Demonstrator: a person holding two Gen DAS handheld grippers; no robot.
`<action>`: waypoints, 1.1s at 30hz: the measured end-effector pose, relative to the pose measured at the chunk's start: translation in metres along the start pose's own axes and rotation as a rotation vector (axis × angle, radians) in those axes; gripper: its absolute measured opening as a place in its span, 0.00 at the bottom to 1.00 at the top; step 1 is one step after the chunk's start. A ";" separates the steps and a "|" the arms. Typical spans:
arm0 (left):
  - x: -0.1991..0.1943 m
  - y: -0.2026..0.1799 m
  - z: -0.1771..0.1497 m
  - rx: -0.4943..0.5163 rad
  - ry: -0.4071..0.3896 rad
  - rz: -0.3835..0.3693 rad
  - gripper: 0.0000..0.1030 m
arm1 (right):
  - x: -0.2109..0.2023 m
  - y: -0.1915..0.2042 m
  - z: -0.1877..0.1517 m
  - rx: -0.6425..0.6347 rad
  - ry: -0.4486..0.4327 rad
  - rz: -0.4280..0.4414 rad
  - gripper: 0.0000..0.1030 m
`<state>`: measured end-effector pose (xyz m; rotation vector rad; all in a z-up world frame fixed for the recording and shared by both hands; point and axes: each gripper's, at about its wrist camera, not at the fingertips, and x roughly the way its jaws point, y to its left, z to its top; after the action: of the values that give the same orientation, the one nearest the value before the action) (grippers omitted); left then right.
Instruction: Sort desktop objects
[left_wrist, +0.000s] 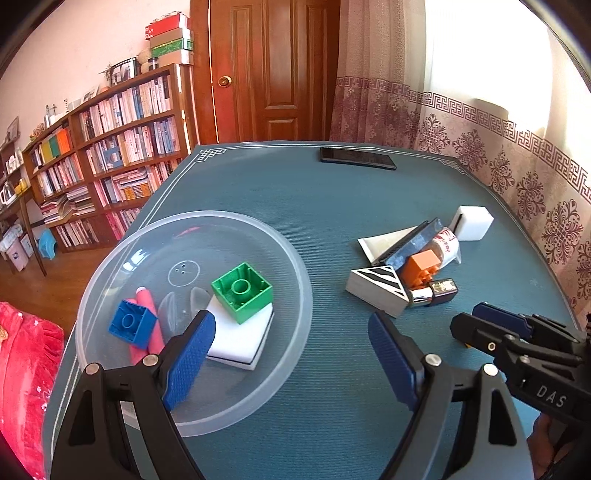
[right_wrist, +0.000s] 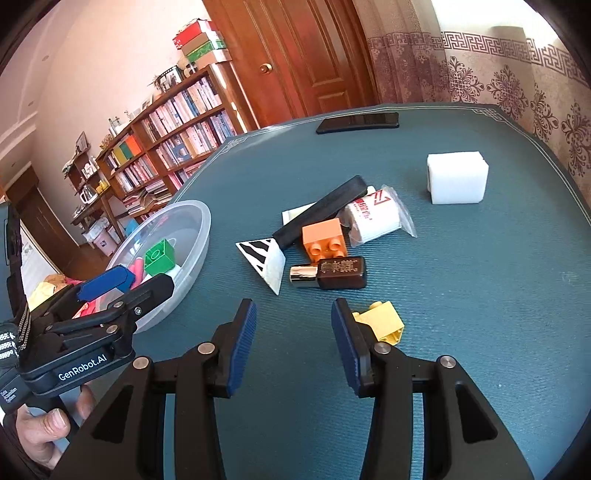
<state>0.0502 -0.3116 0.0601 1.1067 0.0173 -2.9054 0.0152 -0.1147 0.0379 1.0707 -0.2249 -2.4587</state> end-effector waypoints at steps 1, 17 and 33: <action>0.001 -0.004 0.001 0.007 0.000 -0.004 0.85 | -0.002 -0.003 -0.001 0.005 -0.003 -0.004 0.45; 0.003 -0.037 -0.002 0.064 0.001 -0.019 0.98 | -0.013 -0.021 -0.002 0.027 -0.017 -0.026 0.45; 0.023 -0.056 0.001 0.066 0.032 -0.078 0.98 | -0.027 -0.057 -0.012 0.059 -0.005 -0.111 0.45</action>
<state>0.0307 -0.2558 0.0454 1.1891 -0.0353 -2.9771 0.0213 -0.0510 0.0291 1.1303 -0.2478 -2.5675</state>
